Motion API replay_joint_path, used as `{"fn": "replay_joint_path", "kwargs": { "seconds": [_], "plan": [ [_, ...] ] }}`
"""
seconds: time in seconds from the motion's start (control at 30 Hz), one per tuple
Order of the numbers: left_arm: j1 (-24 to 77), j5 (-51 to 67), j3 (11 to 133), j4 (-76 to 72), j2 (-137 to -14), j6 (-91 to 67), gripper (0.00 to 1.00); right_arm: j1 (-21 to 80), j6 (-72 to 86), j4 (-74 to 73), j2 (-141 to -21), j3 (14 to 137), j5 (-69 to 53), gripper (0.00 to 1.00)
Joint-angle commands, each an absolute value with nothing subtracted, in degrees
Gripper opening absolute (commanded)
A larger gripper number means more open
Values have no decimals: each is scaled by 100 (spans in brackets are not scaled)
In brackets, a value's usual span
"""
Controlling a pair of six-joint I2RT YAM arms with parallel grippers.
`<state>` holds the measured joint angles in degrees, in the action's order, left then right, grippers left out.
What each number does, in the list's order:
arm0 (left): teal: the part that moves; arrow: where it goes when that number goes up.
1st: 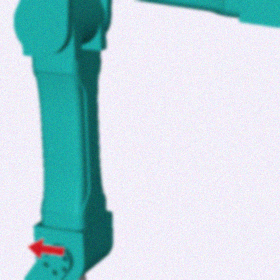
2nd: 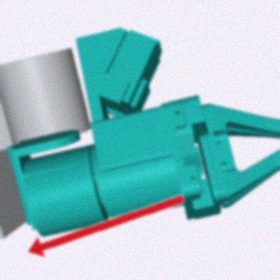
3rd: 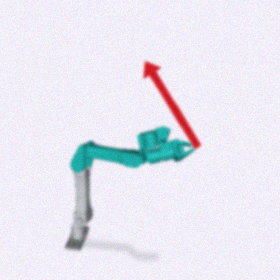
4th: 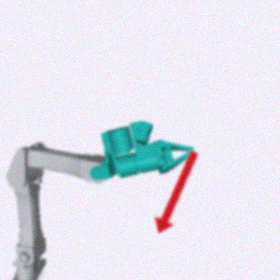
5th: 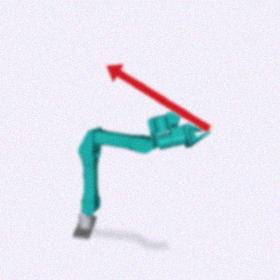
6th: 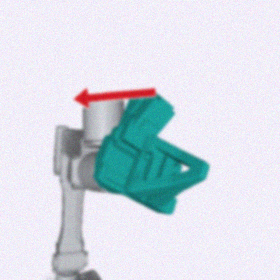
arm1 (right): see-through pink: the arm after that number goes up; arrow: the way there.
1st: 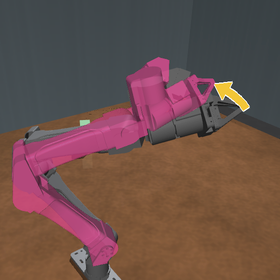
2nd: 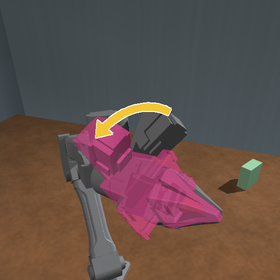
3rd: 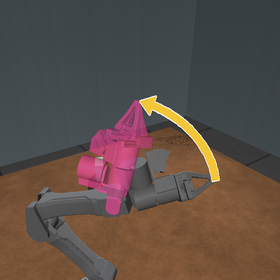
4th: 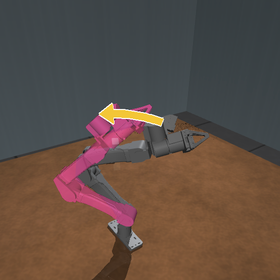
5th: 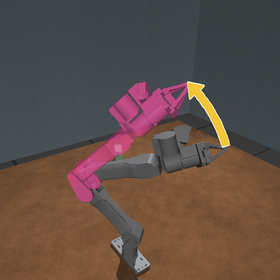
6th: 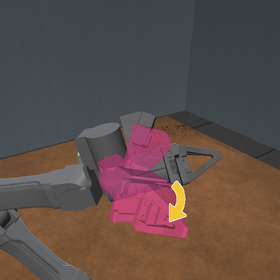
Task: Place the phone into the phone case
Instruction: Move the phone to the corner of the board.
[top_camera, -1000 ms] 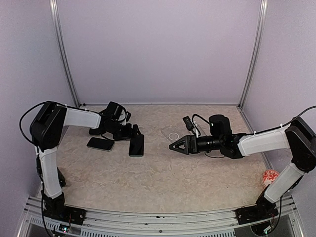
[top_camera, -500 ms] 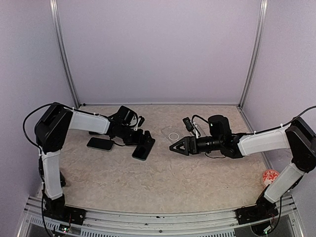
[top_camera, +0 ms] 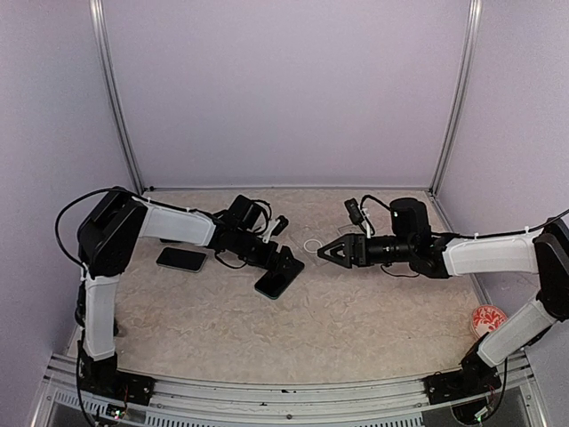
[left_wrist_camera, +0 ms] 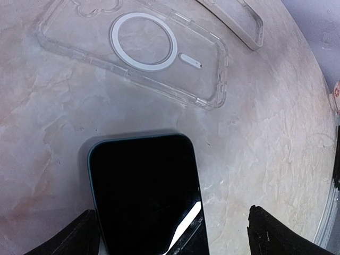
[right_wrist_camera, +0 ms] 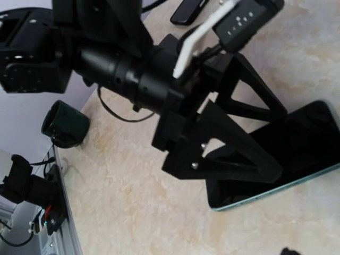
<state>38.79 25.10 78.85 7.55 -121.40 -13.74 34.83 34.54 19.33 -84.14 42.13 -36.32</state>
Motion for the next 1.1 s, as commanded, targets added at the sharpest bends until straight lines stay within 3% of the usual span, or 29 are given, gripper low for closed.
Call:
{"fn": "replay_joint_path", "kwargs": {
  "seconds": [0.0,0.33,1.07],
  "plan": [
    [3825,2521,8073,873,-12403,-1140,94,3402,3348,1730,-8197,4148,-3568,89],
    [3858,3154,8689,1233,-12846,-825,93,3336,3279,1557,-8090,4183,-3547,88],
    [4348,4656,8435,1714,-12634,408,90,3051,2904,1032,-7991,4264,-3425,89]
  ]
}}
